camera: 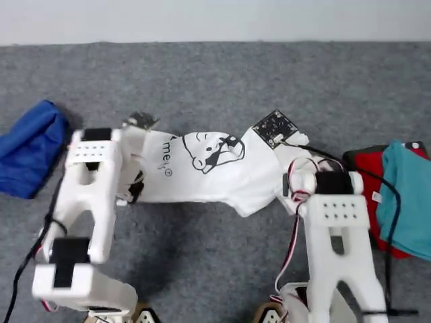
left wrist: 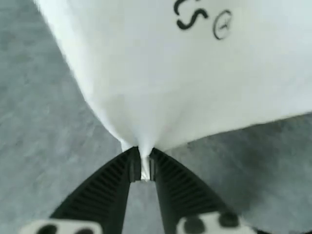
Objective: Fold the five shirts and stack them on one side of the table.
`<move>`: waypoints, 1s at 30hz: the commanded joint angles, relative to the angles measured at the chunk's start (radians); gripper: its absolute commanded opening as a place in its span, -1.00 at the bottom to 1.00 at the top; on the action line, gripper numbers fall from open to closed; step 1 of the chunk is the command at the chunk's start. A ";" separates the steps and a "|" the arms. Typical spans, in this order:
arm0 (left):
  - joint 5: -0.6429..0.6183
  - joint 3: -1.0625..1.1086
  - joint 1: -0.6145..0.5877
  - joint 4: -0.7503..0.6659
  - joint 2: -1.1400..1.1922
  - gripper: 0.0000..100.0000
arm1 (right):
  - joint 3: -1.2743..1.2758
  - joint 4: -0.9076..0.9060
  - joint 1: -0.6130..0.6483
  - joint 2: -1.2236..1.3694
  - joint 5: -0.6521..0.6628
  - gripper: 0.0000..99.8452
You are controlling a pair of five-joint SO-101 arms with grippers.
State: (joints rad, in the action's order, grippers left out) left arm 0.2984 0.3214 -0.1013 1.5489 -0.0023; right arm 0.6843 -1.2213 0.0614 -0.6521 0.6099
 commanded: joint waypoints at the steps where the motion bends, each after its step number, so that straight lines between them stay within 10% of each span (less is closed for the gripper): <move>1: 0.021 -0.101 0.006 0.144 -0.178 -0.98 | -0.017 -0.021 -0.008 -0.177 0.008 -0.98; 21: 0.012 -0.105 0.006 0.163 -0.594 -0.97 | -0.044 -0.412 -0.002 -0.432 0.014 -0.97; 30: 0.014 0.016 0.006 0.137 -0.594 -0.97 | 0.203 -0.455 0.004 -0.435 0.040 -0.60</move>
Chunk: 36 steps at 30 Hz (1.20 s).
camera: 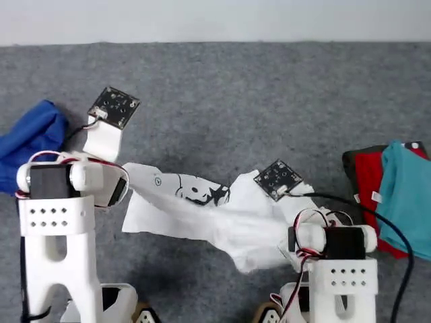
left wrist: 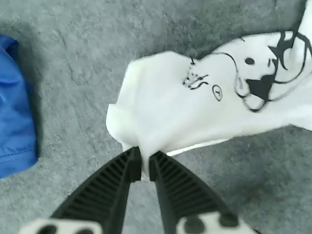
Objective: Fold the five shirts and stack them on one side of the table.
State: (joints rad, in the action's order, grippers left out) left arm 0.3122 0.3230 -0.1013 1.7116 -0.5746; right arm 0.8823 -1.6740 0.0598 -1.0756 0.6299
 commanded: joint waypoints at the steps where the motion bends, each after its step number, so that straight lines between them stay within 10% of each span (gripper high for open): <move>1: 0.000 0.030 0.006 -0.035 -0.023 -0.97 | 0.008 -0.002 0.018 -0.008 0.020 -0.60; 14: 0.000 0.134 0.232 -0.115 -0.021 -0.97 | 0.166 0.137 0.173 0.025 0.020 -0.59; 36: 0.000 0.136 0.233 -0.115 -0.021 -0.97 | 0.176 0.140 0.389 0.387 0.235 -0.73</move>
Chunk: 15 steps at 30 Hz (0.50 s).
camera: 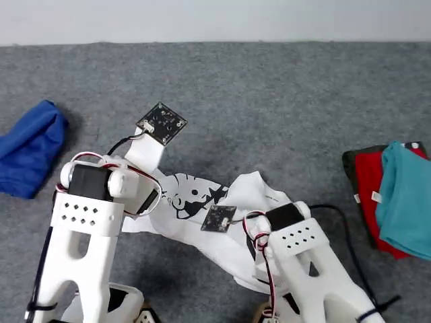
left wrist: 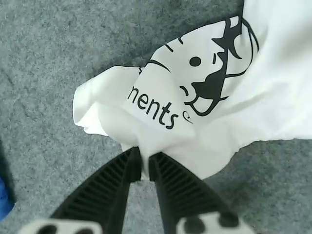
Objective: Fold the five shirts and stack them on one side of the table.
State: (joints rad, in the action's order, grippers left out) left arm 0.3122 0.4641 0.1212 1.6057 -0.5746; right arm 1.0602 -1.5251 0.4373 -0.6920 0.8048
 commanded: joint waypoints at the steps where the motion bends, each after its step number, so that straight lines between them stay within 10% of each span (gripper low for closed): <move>1: 0.000 -0.005 0.011 -0.009 -0.021 -0.97 | 0.012 0.010 0.012 0.004 0.066 -0.72; 15: 0.000 0.024 0.017 -0.023 -0.020 -0.97 | 0.083 0.300 0.005 -0.007 0.035 -0.96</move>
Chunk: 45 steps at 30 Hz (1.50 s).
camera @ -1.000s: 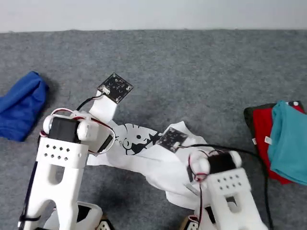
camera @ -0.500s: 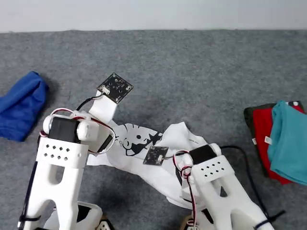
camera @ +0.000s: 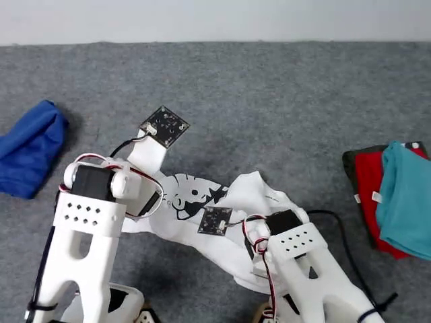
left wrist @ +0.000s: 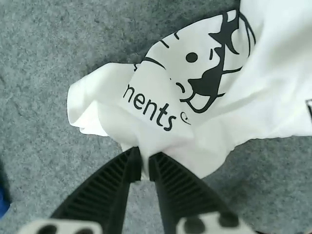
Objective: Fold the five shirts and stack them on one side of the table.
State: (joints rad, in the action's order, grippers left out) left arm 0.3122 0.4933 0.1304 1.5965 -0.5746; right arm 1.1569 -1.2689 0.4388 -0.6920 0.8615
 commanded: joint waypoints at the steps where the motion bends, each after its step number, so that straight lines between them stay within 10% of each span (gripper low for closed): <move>1: 0.000 -0.005 0.008 -0.014 -0.020 -0.97 | -0.037 0.047 0.004 -0.007 -0.044 -0.98; 17: 0.000 -0.005 0.008 -0.014 -0.020 -0.97 | -0.324 0.234 -0.338 0.005 -0.204 -0.98; 23: 0.000 -0.005 0.008 -0.014 -0.020 -0.97 | -0.423 -0.355 -0.189 -0.005 -0.192 -0.52; 26: 0.000 -0.005 0.008 -0.014 -0.020 -0.97 | -0.419 -0.529 -0.114 0.002 0.003 -0.60; 45: 0.000 -0.004 0.006 -0.014 -0.020 -0.97 | -0.288 -0.450 0.088 0.157 0.078 -0.62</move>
State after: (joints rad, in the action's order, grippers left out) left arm 0.3122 0.4933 0.1304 1.5965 -0.5746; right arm 0.8792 -1.7384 0.5201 -0.5999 0.9628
